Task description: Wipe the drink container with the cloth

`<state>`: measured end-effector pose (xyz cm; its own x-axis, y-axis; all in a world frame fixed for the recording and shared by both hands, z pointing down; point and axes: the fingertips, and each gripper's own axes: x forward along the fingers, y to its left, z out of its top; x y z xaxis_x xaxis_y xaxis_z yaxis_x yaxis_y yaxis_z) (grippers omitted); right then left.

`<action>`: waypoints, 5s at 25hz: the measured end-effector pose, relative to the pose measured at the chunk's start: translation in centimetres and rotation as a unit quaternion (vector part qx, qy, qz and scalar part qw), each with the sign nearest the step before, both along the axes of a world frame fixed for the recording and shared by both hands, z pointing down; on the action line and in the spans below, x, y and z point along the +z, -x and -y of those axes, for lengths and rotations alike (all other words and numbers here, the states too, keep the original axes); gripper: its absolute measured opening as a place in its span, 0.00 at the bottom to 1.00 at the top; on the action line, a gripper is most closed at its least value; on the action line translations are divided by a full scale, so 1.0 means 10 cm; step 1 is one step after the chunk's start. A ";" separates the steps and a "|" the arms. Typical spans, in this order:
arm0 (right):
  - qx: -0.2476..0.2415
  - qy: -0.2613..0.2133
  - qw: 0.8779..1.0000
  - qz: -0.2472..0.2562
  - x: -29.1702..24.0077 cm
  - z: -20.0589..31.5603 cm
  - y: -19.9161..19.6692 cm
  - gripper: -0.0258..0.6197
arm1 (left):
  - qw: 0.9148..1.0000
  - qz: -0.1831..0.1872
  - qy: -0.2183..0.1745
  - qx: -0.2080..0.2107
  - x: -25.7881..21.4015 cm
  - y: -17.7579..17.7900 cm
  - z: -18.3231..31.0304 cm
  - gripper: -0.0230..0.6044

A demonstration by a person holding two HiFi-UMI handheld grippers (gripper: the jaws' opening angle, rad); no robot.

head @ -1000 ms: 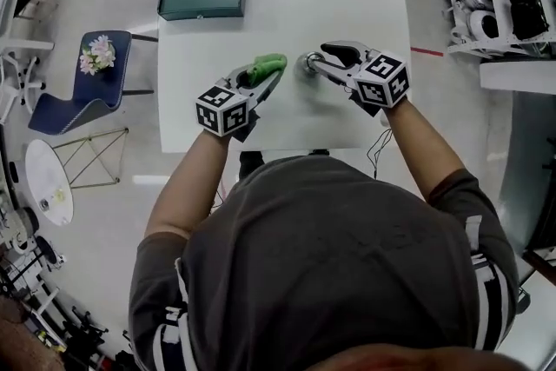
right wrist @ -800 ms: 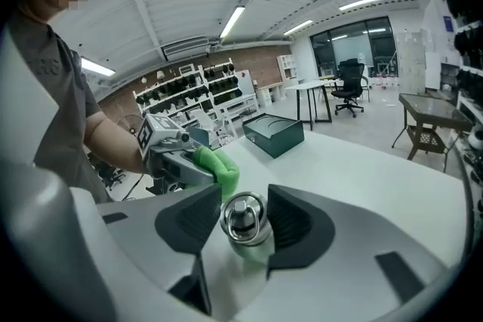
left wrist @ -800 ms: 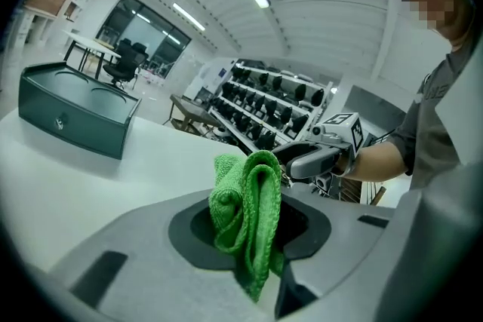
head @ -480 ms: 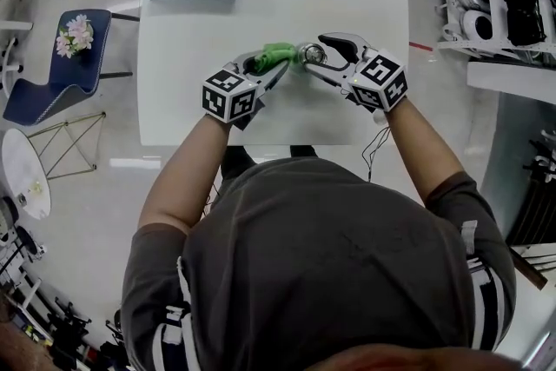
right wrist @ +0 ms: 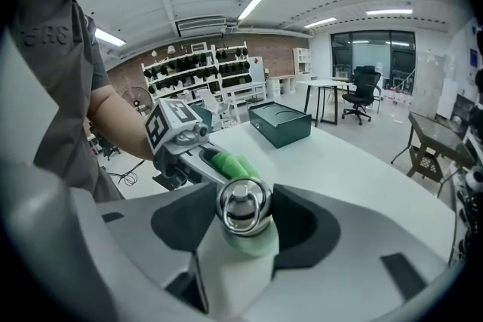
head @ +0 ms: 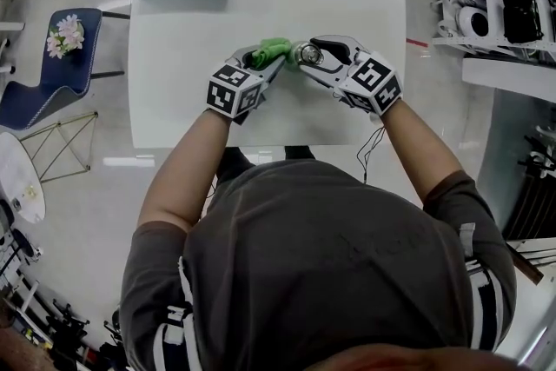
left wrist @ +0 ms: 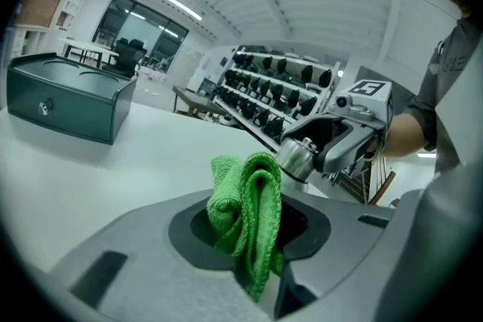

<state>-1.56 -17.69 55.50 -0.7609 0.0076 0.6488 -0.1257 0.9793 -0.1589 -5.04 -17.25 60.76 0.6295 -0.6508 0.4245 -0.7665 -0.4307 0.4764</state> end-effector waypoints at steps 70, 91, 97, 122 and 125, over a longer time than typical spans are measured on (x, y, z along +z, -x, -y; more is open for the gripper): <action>-0.089 0.021 0.995 0.040 -0.01 -0.05 0.02 0.39 | 0.904 -0.069 0.218 0.360 0.10 -0.58 0.71 0.18; -0.139 0.015 0.988 0.058 0.00 -0.02 -0.08 0.39 | 0.972 -0.140 0.093 -0.166 -0.10 0.01 -0.27 0.18; -0.136 0.014 0.989 0.065 0.02 -0.06 -0.06 0.39 | 0.967 -0.063 0.105 -0.222 0.30 -0.21 -0.36 0.18; -0.079 0.019 0.997 0.016 0.08 -0.02 -0.04 0.39 | 0.956 -0.109 0.122 -0.245 0.34 -0.30 -0.48 0.18; -0.073 0.027 0.997 0.012 0.07 -0.01 -0.06 0.39 | 0.957 -0.071 0.120 -0.255 0.38 -0.29 -0.43 0.18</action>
